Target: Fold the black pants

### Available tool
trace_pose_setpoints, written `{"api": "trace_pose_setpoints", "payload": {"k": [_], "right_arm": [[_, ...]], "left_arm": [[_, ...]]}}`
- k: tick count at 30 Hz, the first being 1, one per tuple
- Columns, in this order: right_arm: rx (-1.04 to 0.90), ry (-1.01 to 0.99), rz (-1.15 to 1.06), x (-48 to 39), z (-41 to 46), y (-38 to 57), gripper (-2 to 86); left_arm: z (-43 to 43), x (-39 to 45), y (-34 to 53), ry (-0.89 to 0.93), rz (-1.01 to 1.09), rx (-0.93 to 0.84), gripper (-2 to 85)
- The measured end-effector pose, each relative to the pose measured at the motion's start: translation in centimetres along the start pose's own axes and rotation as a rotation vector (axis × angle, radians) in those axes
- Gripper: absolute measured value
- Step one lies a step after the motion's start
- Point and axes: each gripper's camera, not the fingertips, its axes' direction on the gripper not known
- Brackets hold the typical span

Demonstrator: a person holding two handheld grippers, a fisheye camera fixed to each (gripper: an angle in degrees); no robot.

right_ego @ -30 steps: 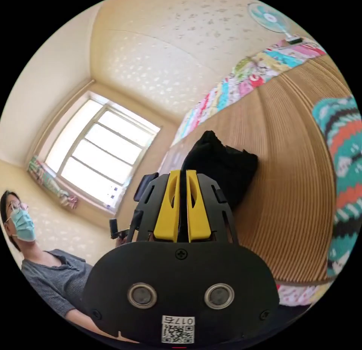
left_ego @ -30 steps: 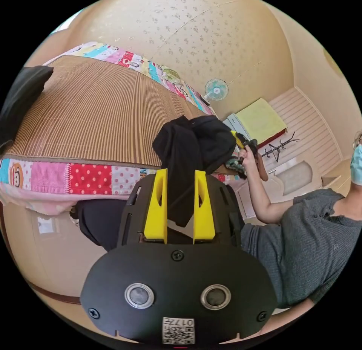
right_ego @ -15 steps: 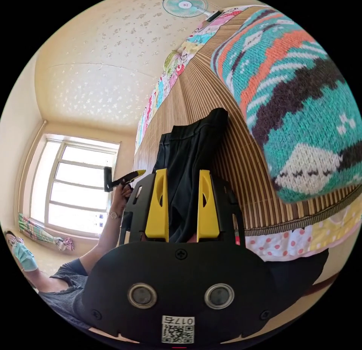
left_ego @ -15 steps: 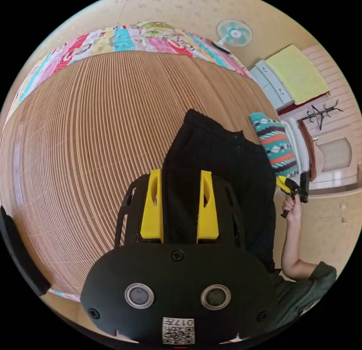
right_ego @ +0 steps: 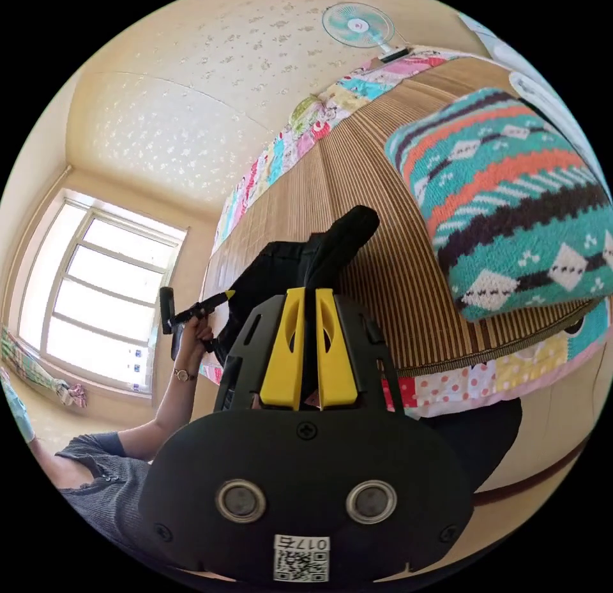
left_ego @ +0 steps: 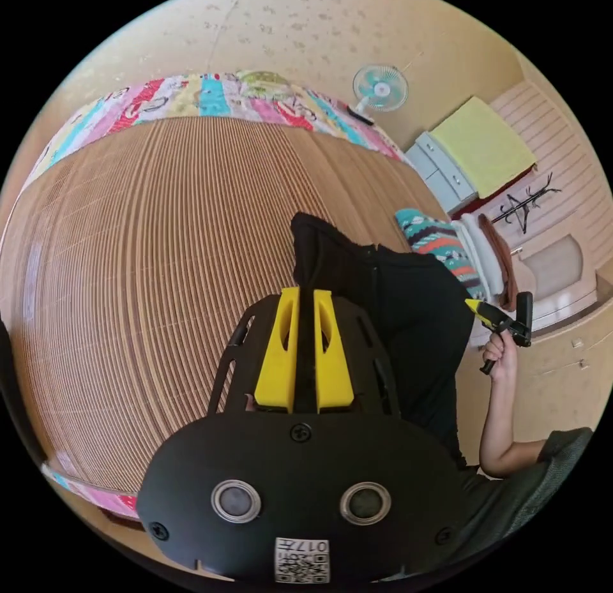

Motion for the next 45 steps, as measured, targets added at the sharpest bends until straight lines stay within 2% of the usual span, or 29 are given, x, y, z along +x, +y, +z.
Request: {"api": "trace_pose_setpoints", "payload": {"k": [3, 6, 9, 11, 13, 14, 15, 16, 17, 18, 19, 20, 22, 25, 29, 32, 34, 37, 39, 40, 41, 42, 44, 45], "right_arm": [[0.110, 0.005, -0.147, -7.1, -3.6, 0.9, 3.0], [0.276, -0.084, -0.279, -12.7, -7.2, 1.2, 2.9], [0.425, -0.222, -0.397, -17.6, -9.5, -1.1, 2.6], [0.483, -0.297, -0.445, -20.4, -9.9, -5.4, 2.4], [0.463, -0.312, -0.467, -25.6, -7.8, -16.6, 2.3], [0.455, -0.264, -0.473, -27.2, -6.7, -19.9, 2.4], [0.463, -0.154, -0.455, -30.2, -4.2, -26.6, 2.5], [0.480, -0.050, -0.429, -32.4, -1.3, -33.0, 2.7], [0.465, 0.017, -0.420, -33.2, 0.3, -36.0, 2.8], [0.358, 0.136, -0.309, -33.2, 3.9, -41.1, 3.3], [0.248, 0.181, -0.225, -32.1, 6.8, -43.3, 4.0], [0.216, 0.160, -0.229, -31.6, 7.9, -43.4, 4.4], [0.141, 0.004, -0.354, -29.5, 11.8, -39.9, 5.7], [-0.053, 0.004, -0.446, -24.8, 18.7, -30.9, 4.7], [-0.269, 0.062, -0.395, -15.7, 26.9, -17.0, 7.2], [-0.388, 0.058, -0.311, -10.8, 31.2, -6.7, 10.6], [-0.387, 0.145, -0.318, -10.2, 32.7, -1.3, 14.1], [-0.431, 0.313, -0.407, -10.9, 35.3, 1.9, 16.7], [-0.508, 0.427, -0.462, -11.0, 37.3, 2.5, 16.3], [-0.510, 0.532, -0.518, -11.7, 37.5, 2.2, 15.3], [-0.539, 0.554, -0.546, -12.0, 37.6, 1.8, 13.7], [-0.596, 0.545, -0.567, -12.4, 37.4, 0.5, 10.5], [-0.602, 0.348, -0.475, -12.2, 34.0, -2.9, 5.9], [-0.499, 0.066, -0.342, -11.0, 29.0, -5.7, 5.0]], "left_arm": [[-11.8, 4.4, 5.3, -0.003, 0.050, 0.289, 4.2], [-20.6, 8.0, 9.2, -0.034, 0.121, 0.544, 4.2], [-26.5, 11.0, 8.6, -0.051, 0.210, 0.783, 4.1], [-28.9, 11.9, 3.8, -0.053, 0.195, 0.859, 4.1], [-30.0, 12.2, -5.9, -0.023, 0.215, 0.857, 4.2], [-29.8, 12.3, -14.2, -0.045, 0.244, 0.832, 4.2], [-28.9, 11.8, -24.0, -0.079, 0.232, 0.752, 4.3], [-28.3, 11.0, -28.9, -0.098, 0.201, 0.704, 4.5], [-26.9, 8.5, -37.1, -0.123, 0.123, 0.615, 4.8], [-25.5, 5.4, -42.0, -0.134, 0.029, 0.523, 5.6], [-24.7, 3.8, -43.4, -0.152, -0.023, 0.474, 6.0], [-23.5, 1.4, -44.4, -0.203, -0.091, 0.385, 8.1], [-21.5, -0.6, -42.6, -0.242, -0.088, 0.327, 10.3], [-14.8, -2.7, -34.1, -0.224, 0.071, 0.167, 10.6], [-4.7, -6.8, -15.8, -0.184, 0.094, -0.083, 10.7], [-0.9, -8.3, -4.9, -0.203, 0.012, -0.199, 11.4], [-1.0, -9.0, -0.2, -0.200, -0.077, -0.208, 12.7], [-3.5, -10.7, 4.8, -0.192, -0.250, -0.131, 13.6], [-4.2, -12.5, 6.8, -0.134, -0.353, -0.123, 13.8], [-4.4, -12.7, 6.9, -0.121, -0.357, -0.115, 13.7], [-5.2, -12.8, 7.0, -0.133, -0.361, -0.092, 12.9], [-6.0, -12.7, 6.5, -0.139, -0.367, -0.100, 11.6], [-7.1, -12.4, 5.4, -0.122, -0.362, -0.136, 11.2], [-8.0, -12.0, 4.7, -0.123, -0.359, -0.153, 11.5]]}}
